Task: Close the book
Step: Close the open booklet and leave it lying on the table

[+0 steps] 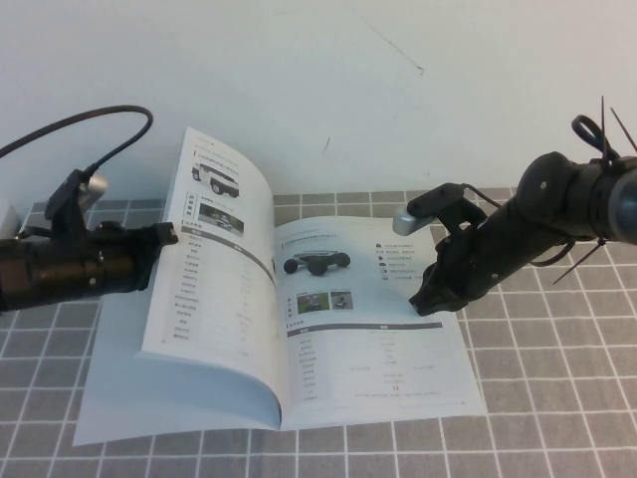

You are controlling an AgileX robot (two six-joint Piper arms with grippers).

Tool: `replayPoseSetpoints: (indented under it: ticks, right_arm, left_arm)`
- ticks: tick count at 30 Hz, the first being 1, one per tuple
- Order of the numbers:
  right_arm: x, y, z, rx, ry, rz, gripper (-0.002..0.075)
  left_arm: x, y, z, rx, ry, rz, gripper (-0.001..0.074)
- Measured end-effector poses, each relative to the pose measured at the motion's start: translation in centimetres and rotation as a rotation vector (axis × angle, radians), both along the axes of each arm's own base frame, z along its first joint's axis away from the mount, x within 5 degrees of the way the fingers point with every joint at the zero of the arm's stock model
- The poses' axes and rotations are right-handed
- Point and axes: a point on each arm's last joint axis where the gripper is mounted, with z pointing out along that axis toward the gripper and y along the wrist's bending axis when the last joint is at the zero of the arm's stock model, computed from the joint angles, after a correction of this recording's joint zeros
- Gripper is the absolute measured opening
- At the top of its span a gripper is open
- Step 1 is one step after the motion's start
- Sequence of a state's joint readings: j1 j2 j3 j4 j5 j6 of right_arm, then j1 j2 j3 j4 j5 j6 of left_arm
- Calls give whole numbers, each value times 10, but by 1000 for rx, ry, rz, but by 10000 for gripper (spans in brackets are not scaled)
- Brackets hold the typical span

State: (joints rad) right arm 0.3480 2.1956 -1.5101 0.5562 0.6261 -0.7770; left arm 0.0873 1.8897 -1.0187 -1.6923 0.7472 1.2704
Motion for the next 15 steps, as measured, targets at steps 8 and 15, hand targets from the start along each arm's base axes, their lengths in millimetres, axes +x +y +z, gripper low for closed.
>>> replayPoseSetpoints:
  ticks: [8, 15]
  right_arm:
    - [0, 0, 0, -1, -2, 3, -3]
    - [-1, 0, 9, 3, -18, 13, -3]
  left_arm:
    - [-5, -51, 8, -26, -38, -167, -4]
    - [-5, -90, 20, -9, -102, -272, -4]
